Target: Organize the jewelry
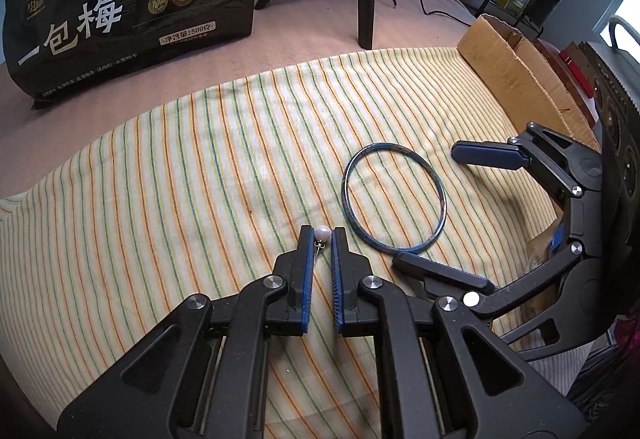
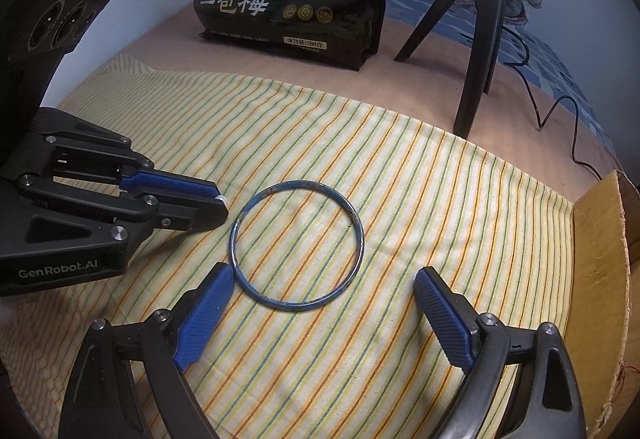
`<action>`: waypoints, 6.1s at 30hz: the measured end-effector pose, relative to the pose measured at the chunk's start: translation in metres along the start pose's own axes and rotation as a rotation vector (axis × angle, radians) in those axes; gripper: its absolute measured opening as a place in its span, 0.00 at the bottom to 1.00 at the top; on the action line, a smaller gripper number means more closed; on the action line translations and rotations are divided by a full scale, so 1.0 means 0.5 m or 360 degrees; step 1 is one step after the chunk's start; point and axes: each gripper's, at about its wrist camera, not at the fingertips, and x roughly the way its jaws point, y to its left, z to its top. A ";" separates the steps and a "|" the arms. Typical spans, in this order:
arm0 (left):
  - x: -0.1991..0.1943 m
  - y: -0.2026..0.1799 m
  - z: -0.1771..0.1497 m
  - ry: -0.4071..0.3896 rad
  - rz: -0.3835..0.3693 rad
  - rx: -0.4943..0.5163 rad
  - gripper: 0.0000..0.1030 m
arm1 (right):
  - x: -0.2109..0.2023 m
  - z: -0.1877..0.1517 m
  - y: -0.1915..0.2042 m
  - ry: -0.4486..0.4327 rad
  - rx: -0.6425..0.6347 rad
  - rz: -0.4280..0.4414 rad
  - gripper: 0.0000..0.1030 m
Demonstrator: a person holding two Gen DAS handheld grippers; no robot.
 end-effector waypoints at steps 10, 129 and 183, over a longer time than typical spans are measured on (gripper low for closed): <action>-0.013 0.013 -0.009 -0.0023 0.0014 -0.0037 0.06 | 0.005 0.008 0.009 -0.0020 -0.0002 0.0058 0.70; -0.240 -0.495 0.012 -0.0568 -0.0128 0.0394 0.33 | -0.507 -0.202 -0.357 -0.0507 0.0838 -0.0528 0.85; -0.415 -0.473 -0.115 -0.0775 0.0174 0.0368 1.00 | -0.626 -0.257 -0.181 -0.0646 0.0811 -0.0740 1.00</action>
